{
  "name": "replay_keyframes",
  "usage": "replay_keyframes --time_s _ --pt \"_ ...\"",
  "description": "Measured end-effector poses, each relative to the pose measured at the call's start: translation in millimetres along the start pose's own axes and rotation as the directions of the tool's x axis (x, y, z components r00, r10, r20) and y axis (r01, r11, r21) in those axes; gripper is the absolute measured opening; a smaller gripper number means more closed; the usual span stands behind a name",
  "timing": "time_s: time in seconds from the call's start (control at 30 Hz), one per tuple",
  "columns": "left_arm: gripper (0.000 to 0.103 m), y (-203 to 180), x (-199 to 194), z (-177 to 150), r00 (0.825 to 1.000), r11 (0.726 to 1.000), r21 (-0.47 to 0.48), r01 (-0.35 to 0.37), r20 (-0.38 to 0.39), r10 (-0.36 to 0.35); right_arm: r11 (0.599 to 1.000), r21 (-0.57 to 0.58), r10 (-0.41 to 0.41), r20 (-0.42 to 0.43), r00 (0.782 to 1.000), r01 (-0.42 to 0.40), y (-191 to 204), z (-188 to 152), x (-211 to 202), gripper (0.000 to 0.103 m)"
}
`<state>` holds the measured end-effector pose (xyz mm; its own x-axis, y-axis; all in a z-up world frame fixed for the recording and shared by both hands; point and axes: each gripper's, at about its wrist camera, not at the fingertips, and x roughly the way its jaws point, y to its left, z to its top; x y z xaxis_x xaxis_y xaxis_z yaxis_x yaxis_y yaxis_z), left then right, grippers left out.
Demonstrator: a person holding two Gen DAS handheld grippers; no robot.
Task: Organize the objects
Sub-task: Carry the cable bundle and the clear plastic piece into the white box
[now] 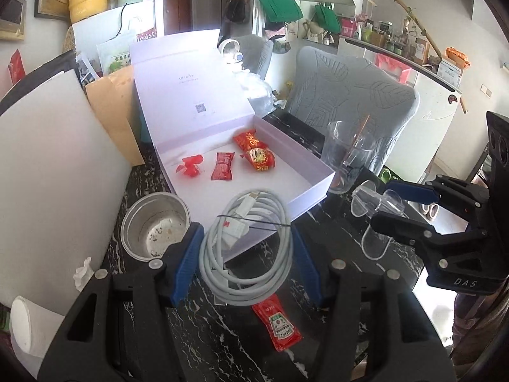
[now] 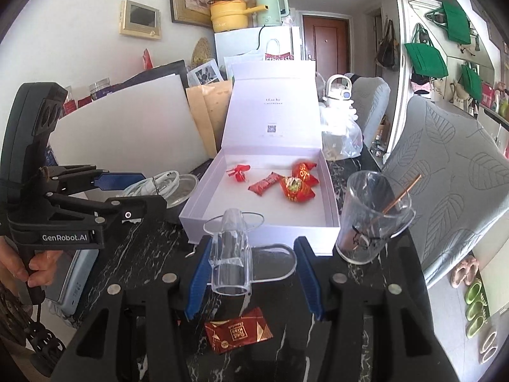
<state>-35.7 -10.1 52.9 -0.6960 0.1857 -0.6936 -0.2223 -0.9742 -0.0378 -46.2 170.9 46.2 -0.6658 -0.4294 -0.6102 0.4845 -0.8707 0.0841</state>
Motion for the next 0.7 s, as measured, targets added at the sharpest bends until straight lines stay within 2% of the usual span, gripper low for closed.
replay_keyframes --time_s 0.27,0.37,0.7 --pt "0.056 5 12 33 1.0 1.0 0.019 -0.007 0.013 0.006 1.0 -0.014 -0.02 0.007 1.0 0.02 -11 35 10 0.052" --pt "0.056 11 22 45 1.0 1.0 -0.004 -0.014 0.015 0.014 0.999 -0.015 -0.033 0.01 0.999 0.033 -17 45 19 0.052" --pt "0.056 29 80 71 0.999 0.999 -0.052 -0.012 -0.042 0.01 0.999 -0.016 -0.047 -0.034 0.998 0.046 -35 68 73 0.052"
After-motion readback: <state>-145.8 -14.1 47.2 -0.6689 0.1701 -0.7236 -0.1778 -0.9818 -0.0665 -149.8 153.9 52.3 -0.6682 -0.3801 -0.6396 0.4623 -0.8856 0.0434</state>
